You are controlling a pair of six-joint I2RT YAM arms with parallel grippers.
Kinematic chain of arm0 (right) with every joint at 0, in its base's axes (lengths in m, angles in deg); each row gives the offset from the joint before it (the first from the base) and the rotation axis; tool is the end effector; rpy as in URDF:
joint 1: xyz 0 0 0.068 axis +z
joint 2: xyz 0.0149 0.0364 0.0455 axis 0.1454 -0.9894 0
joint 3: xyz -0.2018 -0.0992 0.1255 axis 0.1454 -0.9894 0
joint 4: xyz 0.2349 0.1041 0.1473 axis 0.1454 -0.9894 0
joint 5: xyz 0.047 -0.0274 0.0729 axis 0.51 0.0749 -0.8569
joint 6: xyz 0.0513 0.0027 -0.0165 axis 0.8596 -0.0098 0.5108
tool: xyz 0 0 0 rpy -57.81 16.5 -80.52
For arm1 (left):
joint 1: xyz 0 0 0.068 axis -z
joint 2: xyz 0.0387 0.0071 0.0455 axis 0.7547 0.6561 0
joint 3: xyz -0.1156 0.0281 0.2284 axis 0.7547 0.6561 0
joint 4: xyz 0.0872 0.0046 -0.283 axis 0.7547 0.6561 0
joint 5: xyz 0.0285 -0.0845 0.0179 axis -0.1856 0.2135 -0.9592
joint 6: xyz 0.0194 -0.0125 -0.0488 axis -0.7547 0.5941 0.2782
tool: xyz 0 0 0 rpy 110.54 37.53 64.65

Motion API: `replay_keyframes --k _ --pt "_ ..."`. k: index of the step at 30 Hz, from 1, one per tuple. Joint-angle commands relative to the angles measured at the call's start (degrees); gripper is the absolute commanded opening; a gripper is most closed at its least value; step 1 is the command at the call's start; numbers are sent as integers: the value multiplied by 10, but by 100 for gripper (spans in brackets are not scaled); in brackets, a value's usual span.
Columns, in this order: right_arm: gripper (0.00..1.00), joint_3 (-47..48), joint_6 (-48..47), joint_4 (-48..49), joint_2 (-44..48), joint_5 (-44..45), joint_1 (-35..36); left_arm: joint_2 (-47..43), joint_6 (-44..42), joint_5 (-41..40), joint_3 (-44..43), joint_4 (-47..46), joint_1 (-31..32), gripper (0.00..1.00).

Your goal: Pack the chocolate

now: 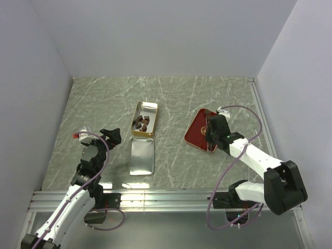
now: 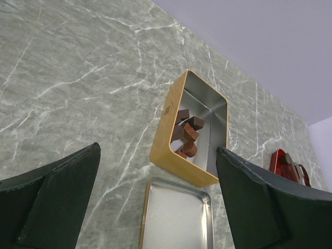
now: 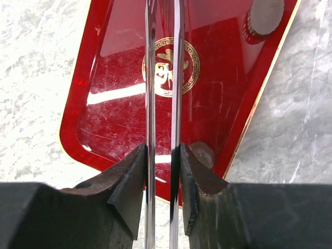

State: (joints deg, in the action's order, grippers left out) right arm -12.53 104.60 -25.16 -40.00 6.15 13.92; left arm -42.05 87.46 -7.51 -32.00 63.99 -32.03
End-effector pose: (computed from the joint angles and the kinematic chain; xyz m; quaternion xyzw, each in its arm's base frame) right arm 0.2612 0.0977 0.1614 0.1007 0.9181 0.0582 0.3789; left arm 0.1841 -0.0448 0.1800 -0.2476 0.7011 -0.2116 0.6344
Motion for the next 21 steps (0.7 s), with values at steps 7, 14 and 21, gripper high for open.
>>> replay_keyframes --k 7,14,21 --pt "31 24 -14 -29 114 -3 -4 -8 -2 2 1 -6 3 100" --pt "30 17 -17 -40 166 -30 -3 -9 -2 1 2 -6 3 99" --pt "29 19 -18 -3 145 -66 28 -8 -2 1 2 -7 3 99"
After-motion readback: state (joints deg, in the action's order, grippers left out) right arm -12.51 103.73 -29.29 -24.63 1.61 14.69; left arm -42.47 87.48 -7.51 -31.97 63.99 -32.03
